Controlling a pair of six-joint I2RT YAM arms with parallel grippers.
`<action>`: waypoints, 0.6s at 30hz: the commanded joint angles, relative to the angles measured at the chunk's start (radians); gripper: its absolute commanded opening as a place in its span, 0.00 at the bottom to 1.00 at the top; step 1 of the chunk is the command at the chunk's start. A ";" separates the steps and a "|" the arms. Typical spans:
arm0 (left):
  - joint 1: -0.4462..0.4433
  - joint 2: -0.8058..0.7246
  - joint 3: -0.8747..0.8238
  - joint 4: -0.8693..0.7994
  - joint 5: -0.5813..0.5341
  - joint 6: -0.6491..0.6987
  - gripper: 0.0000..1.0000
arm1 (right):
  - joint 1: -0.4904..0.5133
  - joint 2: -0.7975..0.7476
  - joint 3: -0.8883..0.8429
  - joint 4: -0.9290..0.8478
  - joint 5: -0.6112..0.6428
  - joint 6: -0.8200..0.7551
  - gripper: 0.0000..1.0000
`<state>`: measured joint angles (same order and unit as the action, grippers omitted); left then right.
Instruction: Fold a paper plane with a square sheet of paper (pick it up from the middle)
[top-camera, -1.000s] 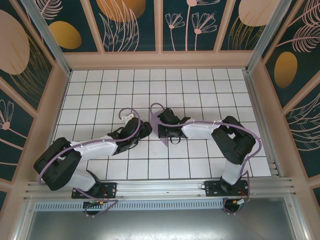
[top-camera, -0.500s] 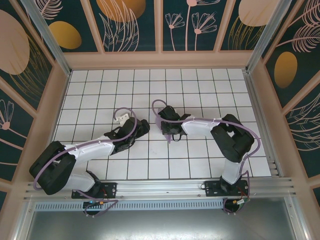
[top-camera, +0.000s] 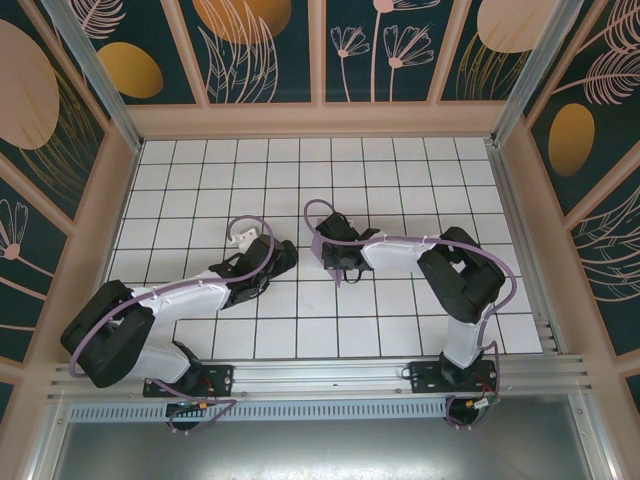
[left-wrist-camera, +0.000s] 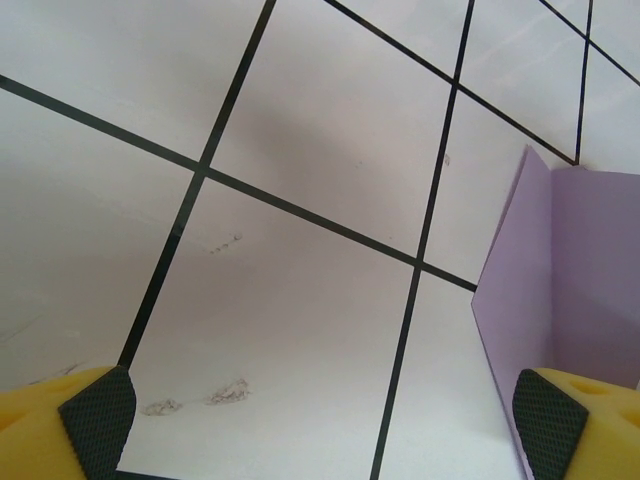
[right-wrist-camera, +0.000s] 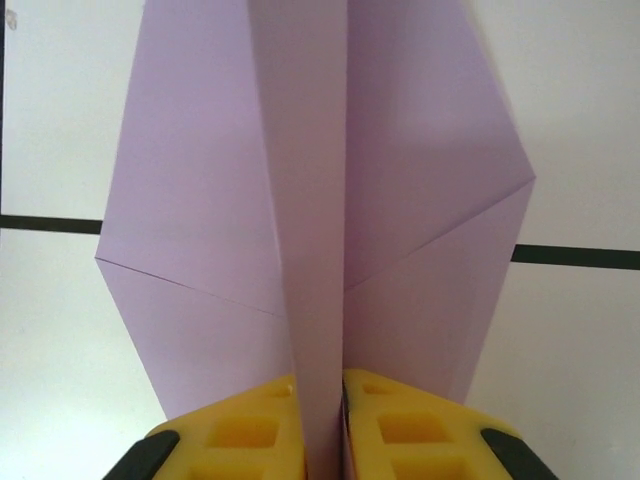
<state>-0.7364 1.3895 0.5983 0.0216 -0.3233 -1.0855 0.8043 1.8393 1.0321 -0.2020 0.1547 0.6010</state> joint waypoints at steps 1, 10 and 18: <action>0.008 0.006 0.005 -0.022 -0.014 0.006 0.98 | -0.005 0.061 0.008 -0.032 0.038 0.004 0.13; 0.019 0.002 0.019 -0.031 -0.014 0.021 0.99 | -0.089 0.104 0.246 -0.054 0.055 -0.103 0.09; 0.026 0.024 0.031 -0.027 -0.001 0.037 0.99 | -0.182 0.248 0.426 -0.047 0.000 -0.193 0.10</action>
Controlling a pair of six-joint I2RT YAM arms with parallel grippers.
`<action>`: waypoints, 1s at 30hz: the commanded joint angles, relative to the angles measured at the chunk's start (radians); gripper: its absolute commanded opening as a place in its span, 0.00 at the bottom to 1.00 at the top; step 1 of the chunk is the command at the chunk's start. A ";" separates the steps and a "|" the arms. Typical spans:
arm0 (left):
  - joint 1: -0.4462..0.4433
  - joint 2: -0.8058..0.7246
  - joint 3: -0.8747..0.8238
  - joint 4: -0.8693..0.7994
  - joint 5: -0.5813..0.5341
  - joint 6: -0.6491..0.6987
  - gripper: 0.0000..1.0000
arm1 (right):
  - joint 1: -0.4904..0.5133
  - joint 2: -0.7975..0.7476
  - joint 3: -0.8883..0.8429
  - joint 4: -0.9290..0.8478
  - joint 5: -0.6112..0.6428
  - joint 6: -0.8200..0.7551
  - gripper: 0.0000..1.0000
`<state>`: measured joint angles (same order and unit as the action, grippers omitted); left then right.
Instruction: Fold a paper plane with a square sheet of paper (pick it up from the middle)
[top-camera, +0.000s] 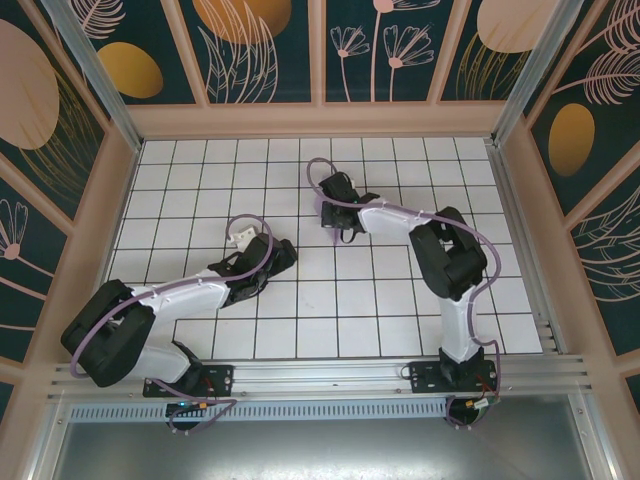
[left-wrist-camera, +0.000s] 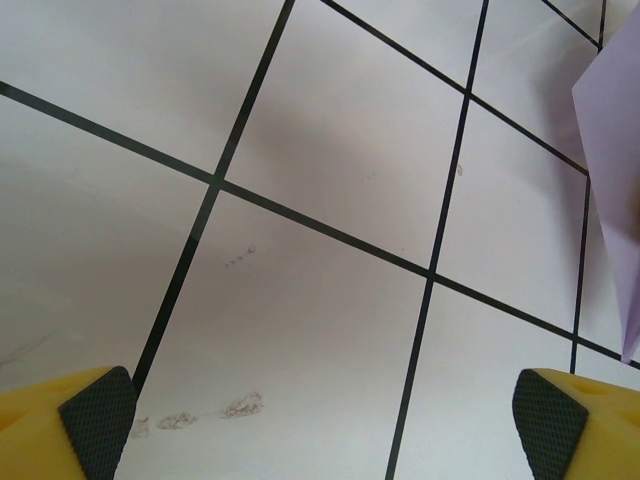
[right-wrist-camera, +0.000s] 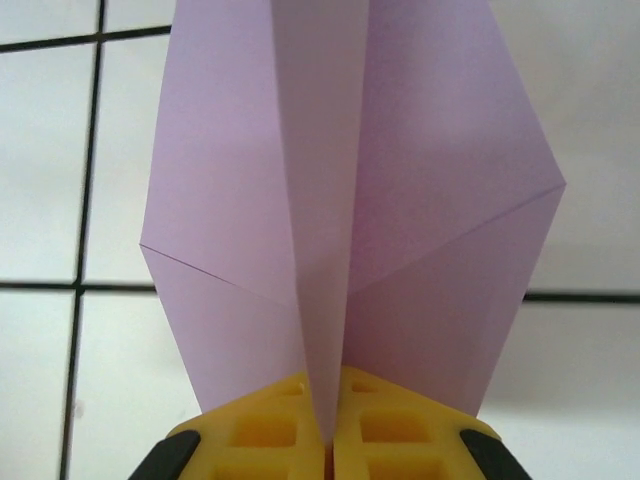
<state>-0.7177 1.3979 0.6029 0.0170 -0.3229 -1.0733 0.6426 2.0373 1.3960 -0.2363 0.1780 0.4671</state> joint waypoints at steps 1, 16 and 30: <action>0.010 0.020 0.026 -0.020 0.002 0.025 0.98 | -0.025 0.065 0.083 -0.016 -0.024 -0.067 0.10; 0.018 0.026 0.027 -0.022 0.012 0.033 0.98 | -0.065 0.199 0.130 -0.063 -0.051 -0.021 0.21; 0.150 -0.109 0.171 -0.178 -0.142 0.214 0.99 | -0.068 -0.018 0.287 -0.152 -0.003 -0.021 0.43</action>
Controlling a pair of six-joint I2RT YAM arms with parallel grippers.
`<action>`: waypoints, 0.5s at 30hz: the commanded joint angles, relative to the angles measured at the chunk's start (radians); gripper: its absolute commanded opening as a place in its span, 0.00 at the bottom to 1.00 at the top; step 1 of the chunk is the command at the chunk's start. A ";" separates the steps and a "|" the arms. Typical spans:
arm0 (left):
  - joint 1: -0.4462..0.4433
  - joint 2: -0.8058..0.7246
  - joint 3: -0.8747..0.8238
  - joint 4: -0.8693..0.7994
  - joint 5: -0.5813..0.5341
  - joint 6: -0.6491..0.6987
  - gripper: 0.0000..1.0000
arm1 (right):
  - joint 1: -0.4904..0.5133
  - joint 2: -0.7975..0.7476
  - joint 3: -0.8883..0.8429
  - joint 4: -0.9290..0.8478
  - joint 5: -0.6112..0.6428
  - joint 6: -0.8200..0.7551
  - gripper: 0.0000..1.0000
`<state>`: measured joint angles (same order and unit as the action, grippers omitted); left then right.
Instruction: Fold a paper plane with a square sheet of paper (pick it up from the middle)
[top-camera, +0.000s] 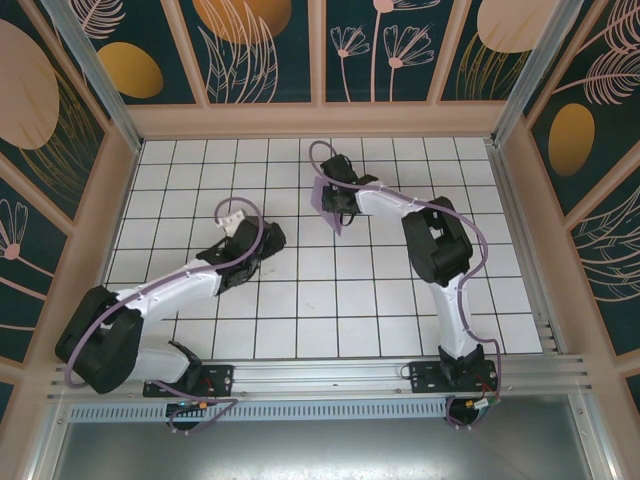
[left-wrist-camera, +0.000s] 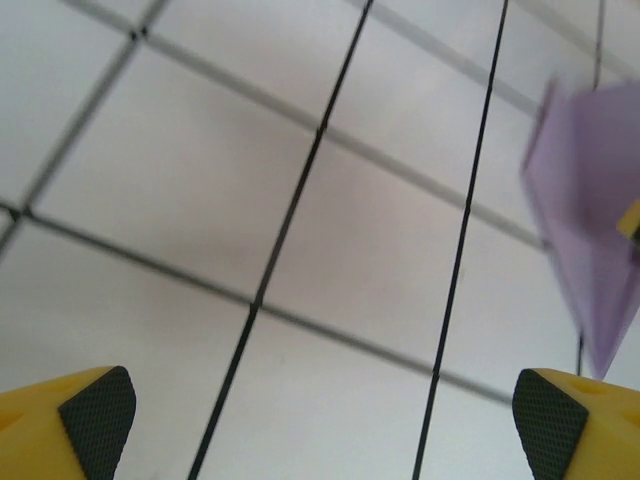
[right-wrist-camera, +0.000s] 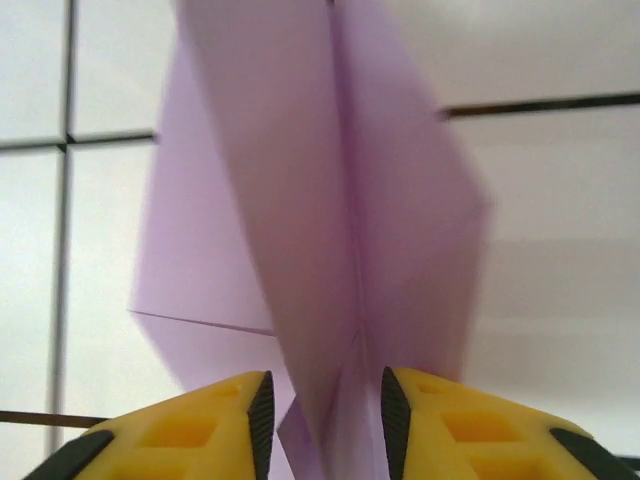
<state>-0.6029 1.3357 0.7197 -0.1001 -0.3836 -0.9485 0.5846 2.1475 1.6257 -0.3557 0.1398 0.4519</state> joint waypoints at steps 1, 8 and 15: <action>0.048 -0.057 0.068 -0.065 -0.099 0.110 0.98 | -0.014 -0.150 0.059 -0.034 0.042 -0.004 0.47; 0.131 -0.108 0.100 -0.043 -0.242 0.283 0.98 | -0.054 -0.355 -0.071 0.064 0.192 -0.043 0.73; 0.262 -0.164 -0.043 0.147 -0.348 0.448 0.99 | -0.201 -0.638 -0.427 0.318 0.356 -0.122 0.99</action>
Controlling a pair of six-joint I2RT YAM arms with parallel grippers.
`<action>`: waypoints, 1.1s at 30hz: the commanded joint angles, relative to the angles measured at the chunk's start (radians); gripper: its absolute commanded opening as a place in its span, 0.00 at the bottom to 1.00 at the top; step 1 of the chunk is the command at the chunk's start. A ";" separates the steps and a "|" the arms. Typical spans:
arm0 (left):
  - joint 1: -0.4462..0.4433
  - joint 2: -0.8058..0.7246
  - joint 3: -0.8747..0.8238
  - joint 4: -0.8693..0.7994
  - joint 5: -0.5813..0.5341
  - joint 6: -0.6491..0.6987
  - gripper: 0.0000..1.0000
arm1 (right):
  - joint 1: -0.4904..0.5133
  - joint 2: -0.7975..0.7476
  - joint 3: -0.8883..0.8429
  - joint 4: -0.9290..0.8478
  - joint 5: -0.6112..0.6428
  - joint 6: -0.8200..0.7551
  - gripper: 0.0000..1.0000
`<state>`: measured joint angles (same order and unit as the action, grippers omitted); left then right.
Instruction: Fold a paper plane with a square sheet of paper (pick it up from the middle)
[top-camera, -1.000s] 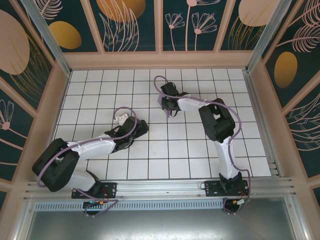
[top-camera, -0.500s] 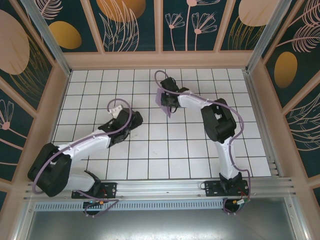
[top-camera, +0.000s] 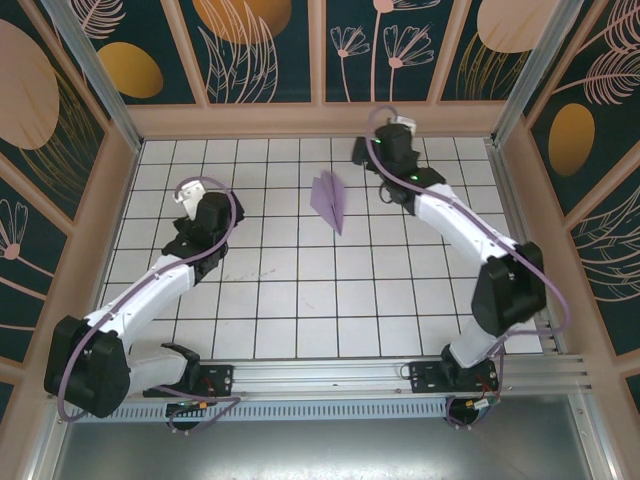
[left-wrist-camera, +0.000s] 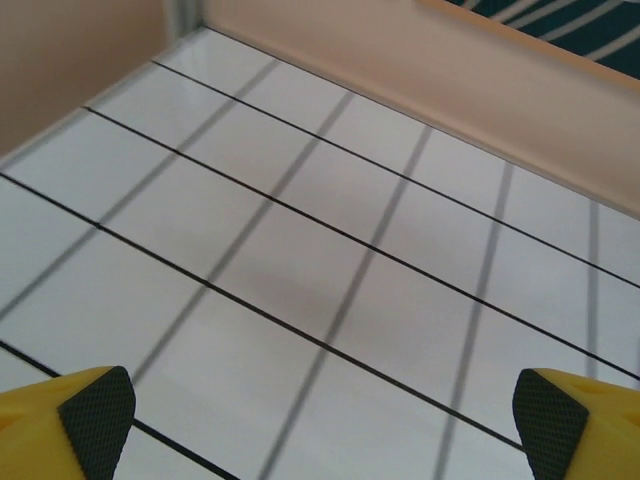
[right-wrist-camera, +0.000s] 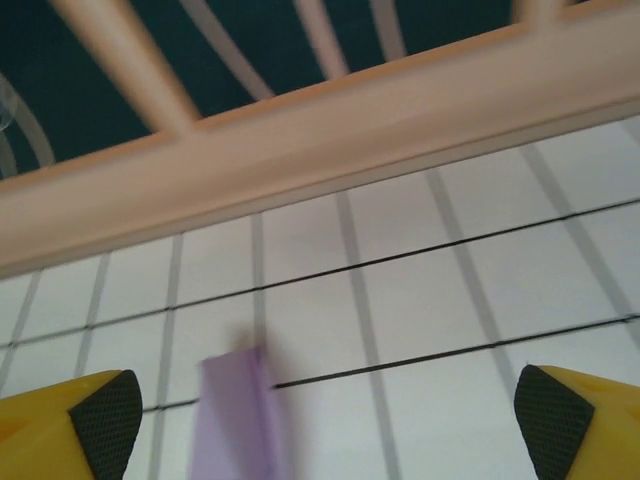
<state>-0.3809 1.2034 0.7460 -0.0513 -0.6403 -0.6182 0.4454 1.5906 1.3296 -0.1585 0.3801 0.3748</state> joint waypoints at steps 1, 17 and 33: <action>0.058 -0.040 -0.098 0.134 -0.115 0.130 0.98 | -0.090 -0.119 -0.186 0.160 0.132 -0.051 0.99; 0.246 0.014 -0.451 0.768 0.045 0.434 0.98 | -0.448 -0.341 -0.897 0.753 0.086 -0.213 0.99; 0.361 0.092 -0.582 1.225 0.438 0.526 0.99 | -0.450 -0.184 -1.044 1.203 -0.267 -0.356 0.99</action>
<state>-0.0311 1.2747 0.1791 1.0386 -0.2859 -0.1295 -0.0002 1.3766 0.3058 0.8948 0.2050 0.0471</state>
